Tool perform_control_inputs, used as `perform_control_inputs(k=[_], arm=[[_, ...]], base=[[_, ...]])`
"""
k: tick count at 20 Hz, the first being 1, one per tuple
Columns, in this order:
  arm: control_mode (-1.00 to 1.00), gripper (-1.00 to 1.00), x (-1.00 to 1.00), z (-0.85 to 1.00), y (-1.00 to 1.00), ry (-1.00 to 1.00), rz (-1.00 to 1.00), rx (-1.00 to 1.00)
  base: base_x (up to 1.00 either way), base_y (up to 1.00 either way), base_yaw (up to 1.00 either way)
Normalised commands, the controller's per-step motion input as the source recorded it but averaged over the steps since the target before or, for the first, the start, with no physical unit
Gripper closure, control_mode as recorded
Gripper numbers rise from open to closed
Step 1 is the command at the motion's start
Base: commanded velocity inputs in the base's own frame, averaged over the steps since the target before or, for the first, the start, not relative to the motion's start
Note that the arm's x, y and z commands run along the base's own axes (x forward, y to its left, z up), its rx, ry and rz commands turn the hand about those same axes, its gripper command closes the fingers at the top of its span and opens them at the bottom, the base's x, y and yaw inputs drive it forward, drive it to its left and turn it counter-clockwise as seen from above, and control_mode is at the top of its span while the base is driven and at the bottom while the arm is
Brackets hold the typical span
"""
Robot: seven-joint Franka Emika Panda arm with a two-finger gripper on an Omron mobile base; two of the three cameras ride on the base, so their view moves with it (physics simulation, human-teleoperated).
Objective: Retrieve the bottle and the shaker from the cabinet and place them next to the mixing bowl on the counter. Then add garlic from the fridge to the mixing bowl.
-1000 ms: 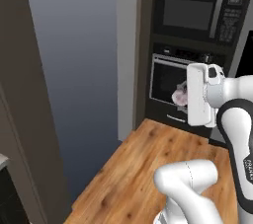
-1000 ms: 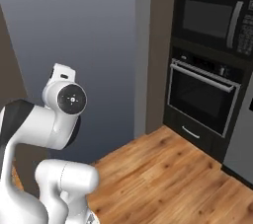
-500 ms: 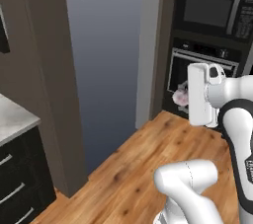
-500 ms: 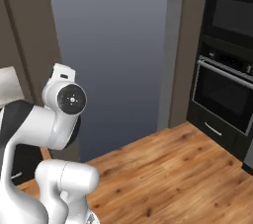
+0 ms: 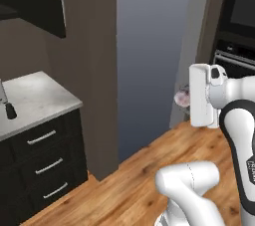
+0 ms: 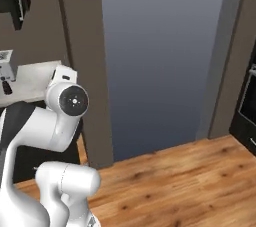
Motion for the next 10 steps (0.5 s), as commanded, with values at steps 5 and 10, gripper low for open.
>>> perform_control_inputs(k=[5,10], arm=[[1.00,1.00,0.00,0.00,0.00,0.00,0.00,0.00],[1.00,1.00,0.00,0.00,0.00,0.00,0.00,0.00]], base=[[-0.52,0.55,0.40],[-0.08,0.79,0.33]])
